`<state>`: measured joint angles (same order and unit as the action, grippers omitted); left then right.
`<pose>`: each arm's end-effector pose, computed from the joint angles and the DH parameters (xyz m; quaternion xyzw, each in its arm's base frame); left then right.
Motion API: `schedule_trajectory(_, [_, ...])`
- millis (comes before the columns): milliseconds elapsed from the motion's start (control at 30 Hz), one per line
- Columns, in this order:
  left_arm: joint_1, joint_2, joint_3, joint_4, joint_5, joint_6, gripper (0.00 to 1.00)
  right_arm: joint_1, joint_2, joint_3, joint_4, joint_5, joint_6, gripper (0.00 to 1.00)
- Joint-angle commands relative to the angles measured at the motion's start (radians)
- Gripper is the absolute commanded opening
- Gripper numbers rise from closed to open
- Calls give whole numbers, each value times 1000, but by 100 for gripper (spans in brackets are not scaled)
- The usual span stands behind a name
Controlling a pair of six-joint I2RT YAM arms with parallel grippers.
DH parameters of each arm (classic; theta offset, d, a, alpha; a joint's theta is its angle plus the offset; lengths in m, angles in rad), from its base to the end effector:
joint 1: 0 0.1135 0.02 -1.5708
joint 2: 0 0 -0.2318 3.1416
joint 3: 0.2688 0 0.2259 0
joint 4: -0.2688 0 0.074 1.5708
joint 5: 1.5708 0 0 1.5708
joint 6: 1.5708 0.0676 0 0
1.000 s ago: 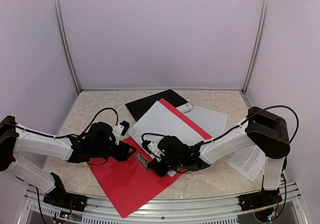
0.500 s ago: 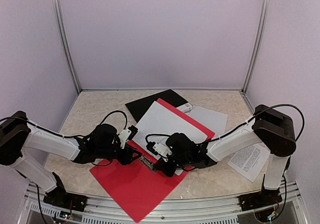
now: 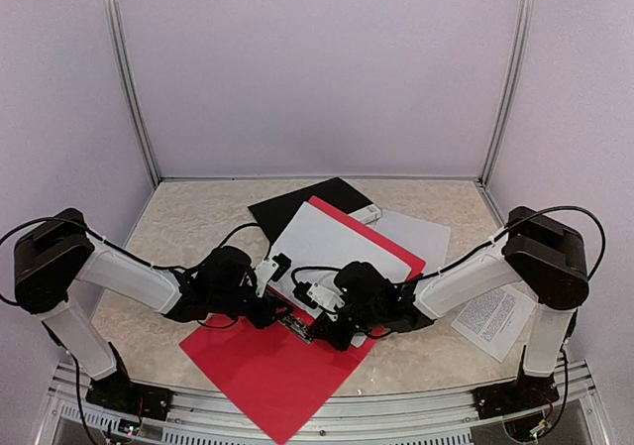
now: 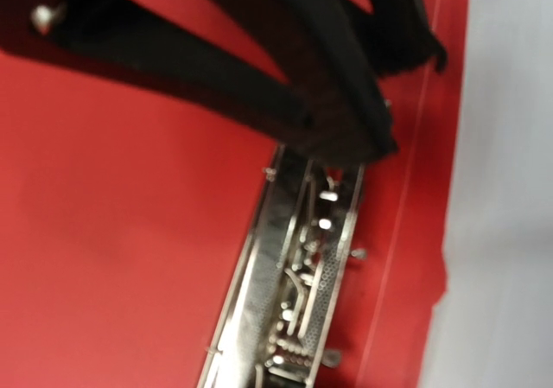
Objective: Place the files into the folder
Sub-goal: Open the spring clip on the folder.
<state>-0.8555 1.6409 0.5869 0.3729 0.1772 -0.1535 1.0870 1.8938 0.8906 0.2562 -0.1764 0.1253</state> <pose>0.1912 -0.2382 0.0965 0.3449 0.8312 -0.2771 0.3366 0.1590 0.3281 0.0864 -0.4535 0.7930 0.2935 0.2818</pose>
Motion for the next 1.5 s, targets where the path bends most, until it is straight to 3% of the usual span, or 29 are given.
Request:
schedule_trajectory(0, [-13, 28, 39, 10, 2, 2, 23, -8, 11, -39, -104, 11, -19, 0])
schedule_trajectory(800, [-17, 36, 27, -31, -58, 0, 0, -8, 24, -35, -109, 6, 2, 0])
schedule_trajectory(1467, [-16, 93, -86, 39, -131, -88, 0, -8, 18, -45, -118, 27, 54, 0])
